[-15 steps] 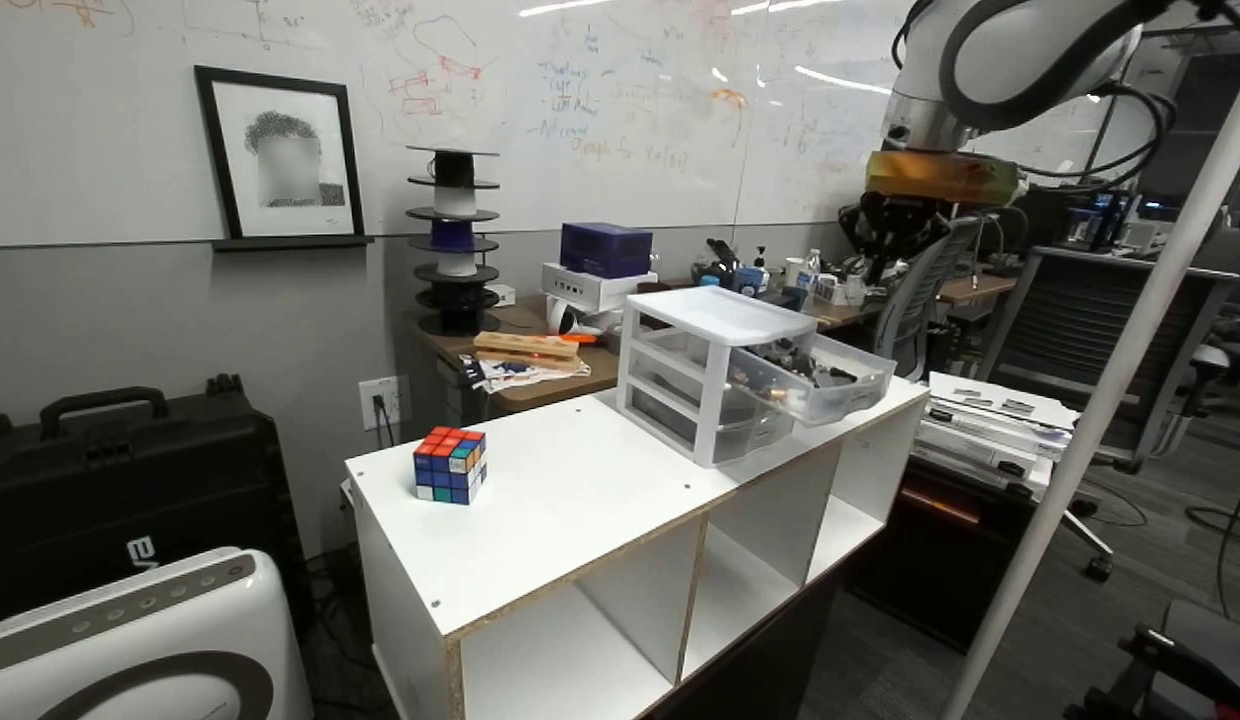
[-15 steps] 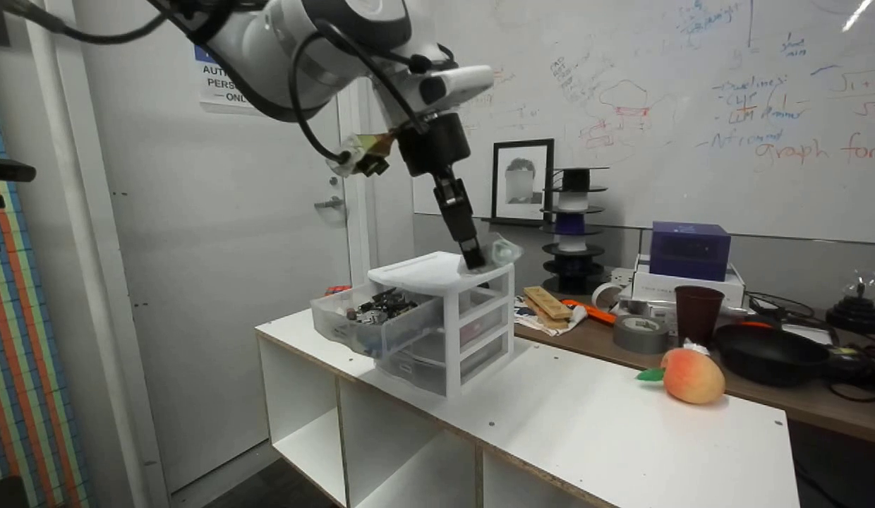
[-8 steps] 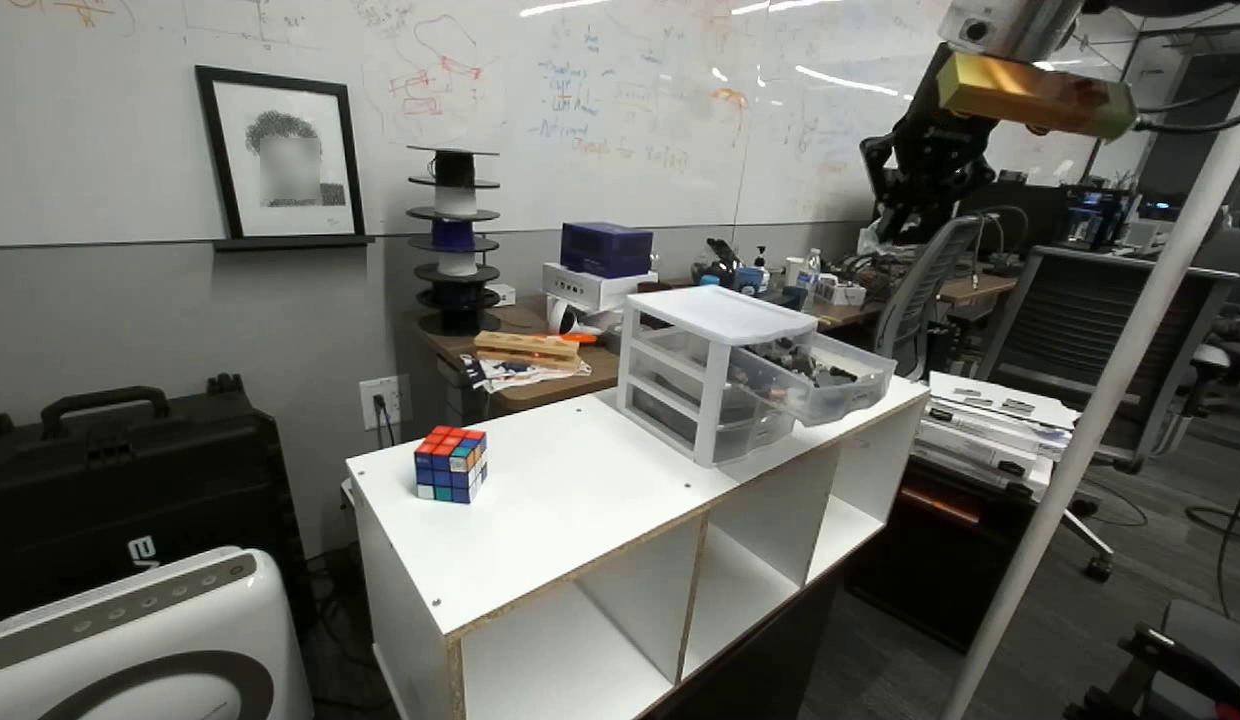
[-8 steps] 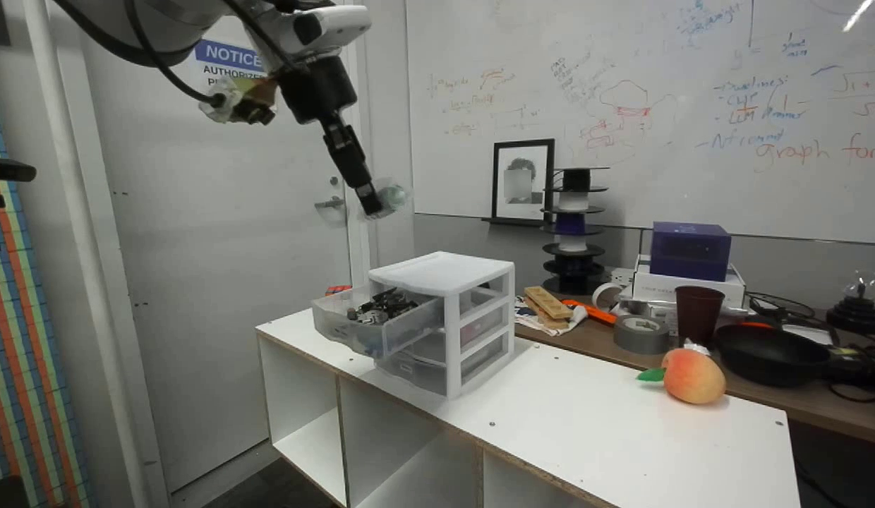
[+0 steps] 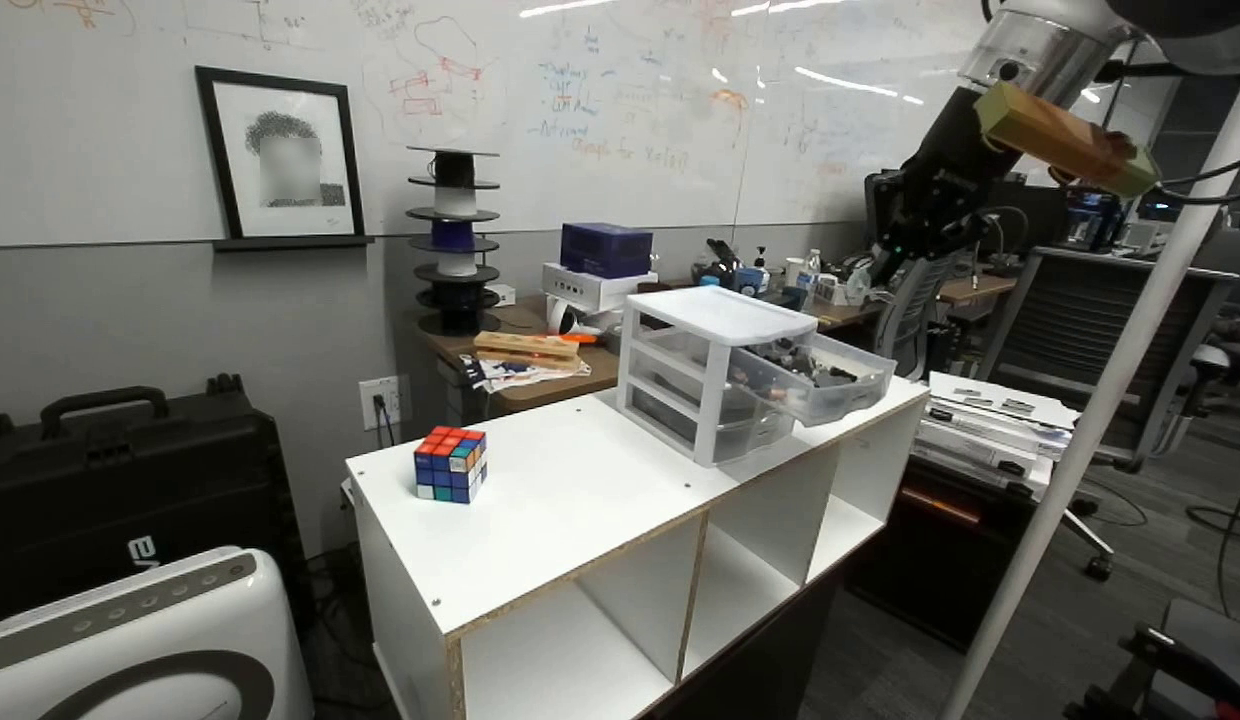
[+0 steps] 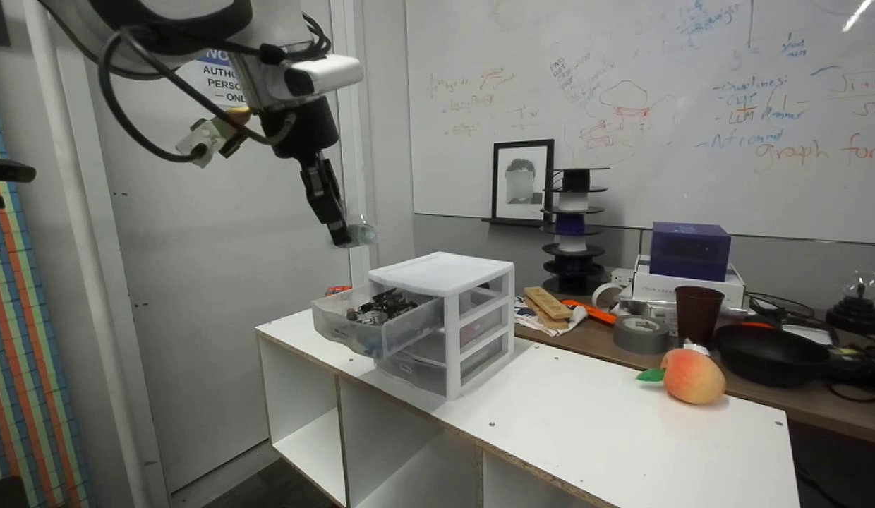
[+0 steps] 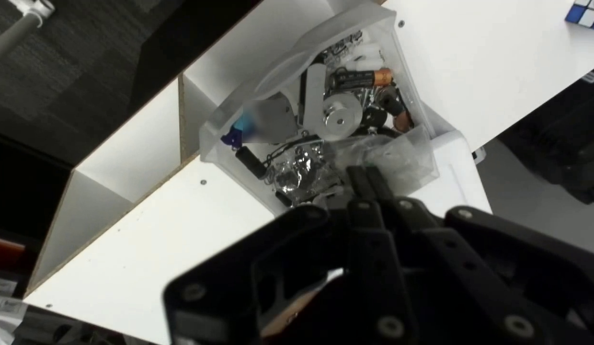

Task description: Put the black object and the tissue into the drawer then close it.

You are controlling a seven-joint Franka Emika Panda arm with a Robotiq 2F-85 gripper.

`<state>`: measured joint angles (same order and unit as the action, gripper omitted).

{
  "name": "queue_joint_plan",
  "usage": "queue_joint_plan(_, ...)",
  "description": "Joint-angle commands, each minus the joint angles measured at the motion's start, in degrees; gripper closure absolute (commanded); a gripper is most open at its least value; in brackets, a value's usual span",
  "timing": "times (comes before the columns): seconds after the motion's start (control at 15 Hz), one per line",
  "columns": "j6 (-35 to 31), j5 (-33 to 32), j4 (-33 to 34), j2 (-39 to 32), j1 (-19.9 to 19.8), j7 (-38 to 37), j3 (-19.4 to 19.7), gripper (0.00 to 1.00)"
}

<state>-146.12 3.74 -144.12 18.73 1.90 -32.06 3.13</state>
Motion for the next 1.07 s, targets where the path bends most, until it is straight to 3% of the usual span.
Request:
queue_joint_plan(0.0, -2.2, 10.4, -0.5, -1.0, 0.0, 9.6, 1.5, 1.0)
queue_joint_plan(0.33, -3.2, 16.7, 4.7, -8.7, -0.5, 15.1, 1.8, 1.0)
queue_joint_plan(0.93, 5.8, 12.1, 14.2, -21.8, -3.0, 10.5, 0.9, 1.0)
queue_joint_plan(1.0, 7.1, 11.8, 14.9, -22.2, -2.9, 10.6, 0.9, 0.74)
